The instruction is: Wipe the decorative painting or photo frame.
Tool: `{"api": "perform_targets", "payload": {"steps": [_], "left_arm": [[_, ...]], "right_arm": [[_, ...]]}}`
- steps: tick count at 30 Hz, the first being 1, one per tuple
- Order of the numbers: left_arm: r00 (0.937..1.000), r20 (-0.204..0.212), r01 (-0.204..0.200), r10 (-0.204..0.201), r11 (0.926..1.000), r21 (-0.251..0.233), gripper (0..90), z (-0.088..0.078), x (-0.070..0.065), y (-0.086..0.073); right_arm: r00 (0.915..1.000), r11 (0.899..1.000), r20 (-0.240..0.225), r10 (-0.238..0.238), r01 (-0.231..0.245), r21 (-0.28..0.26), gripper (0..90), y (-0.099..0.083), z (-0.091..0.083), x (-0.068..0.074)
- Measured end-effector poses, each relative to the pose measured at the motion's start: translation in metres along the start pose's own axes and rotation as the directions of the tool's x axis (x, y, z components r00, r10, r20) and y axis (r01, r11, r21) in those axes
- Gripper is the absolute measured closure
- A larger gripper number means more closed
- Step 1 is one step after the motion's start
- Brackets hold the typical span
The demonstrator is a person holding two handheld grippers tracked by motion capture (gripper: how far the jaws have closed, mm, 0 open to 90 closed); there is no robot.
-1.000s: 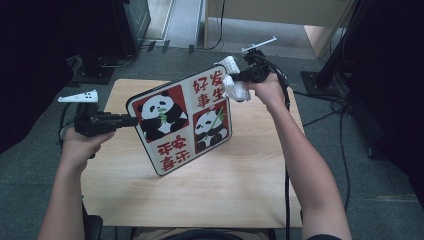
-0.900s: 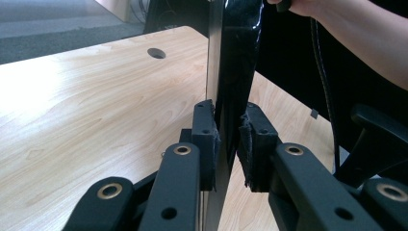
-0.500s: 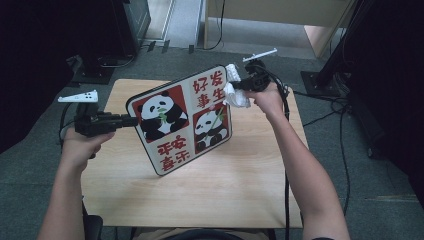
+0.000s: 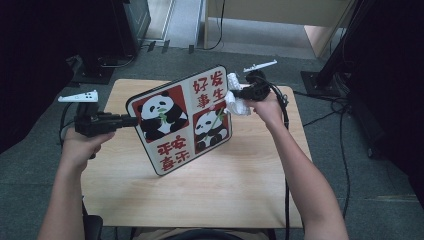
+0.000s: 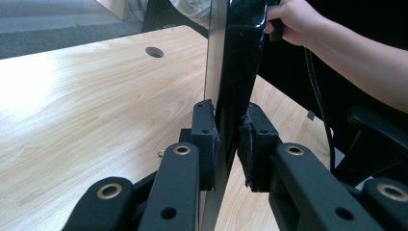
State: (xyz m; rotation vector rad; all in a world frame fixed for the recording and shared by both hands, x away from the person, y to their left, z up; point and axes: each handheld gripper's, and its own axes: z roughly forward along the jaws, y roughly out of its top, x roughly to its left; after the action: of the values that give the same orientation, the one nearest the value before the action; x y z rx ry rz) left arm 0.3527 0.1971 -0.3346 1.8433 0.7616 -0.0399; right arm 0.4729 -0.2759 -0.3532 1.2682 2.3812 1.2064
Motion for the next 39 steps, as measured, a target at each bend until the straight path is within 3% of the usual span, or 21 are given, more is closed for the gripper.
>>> {"api": "perform_targets", "payload": {"steps": [21, 28, 39], "left_arm": [[1.0, -0.002, 0.005, -0.005, 1.0, 0.0, 78.1, 0.001, 0.0, 0.0], [1.0, -0.003, 0.003, -0.003, 1.0, 0.0, 78.1, 0.001, 0.0, 0.0], [1.0, 0.0, 0.003, -0.003, 1.0, 0.001, 78.0, 0.001, 0.001, -0.001]], "right_arm": [[0.999, 0.999, 0.0, 0.044, -0.044, 0.027, 79.4, -0.043, 0.014, -0.005], [0.9992, 0.998, 0.012, 0.037, -0.038, 0.041, 79.4, -0.053, 0.016, -0.003], [0.9972, 0.996, -0.013, 0.073, -0.072, 0.05, 79.3, -0.073, 0.023, -0.01]]}}
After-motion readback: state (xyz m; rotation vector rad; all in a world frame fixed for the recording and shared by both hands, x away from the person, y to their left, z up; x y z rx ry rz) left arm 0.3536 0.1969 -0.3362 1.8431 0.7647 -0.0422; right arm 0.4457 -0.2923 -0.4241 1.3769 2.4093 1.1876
